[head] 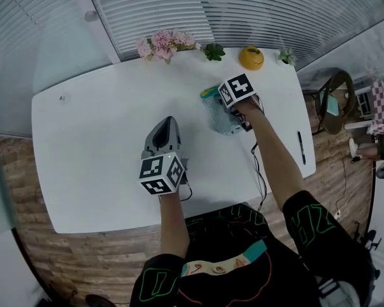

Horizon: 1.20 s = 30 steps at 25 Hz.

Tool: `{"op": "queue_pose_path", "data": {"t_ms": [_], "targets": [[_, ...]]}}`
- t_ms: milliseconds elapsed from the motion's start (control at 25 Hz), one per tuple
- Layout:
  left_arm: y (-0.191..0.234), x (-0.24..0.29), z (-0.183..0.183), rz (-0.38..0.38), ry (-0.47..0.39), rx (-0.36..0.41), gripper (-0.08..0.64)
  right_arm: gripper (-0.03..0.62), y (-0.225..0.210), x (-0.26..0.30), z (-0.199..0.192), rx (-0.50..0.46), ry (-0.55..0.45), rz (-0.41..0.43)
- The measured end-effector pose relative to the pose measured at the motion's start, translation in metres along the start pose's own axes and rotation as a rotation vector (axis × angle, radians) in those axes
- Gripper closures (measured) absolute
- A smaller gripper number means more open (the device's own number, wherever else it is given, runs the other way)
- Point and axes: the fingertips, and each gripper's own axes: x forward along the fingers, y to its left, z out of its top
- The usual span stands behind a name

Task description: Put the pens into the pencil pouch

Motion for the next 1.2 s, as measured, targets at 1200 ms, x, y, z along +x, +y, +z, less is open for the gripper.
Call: {"op": "queue_pose_path", "data": {"t_ms": [1200], "targets": [[-0.075, -0.032, 0.004, -0.224, -0.069, 0.073, 0.563, 0.568, 0.058, -0.195, -0.033, -0.082, -0.801, 0.232]]}}
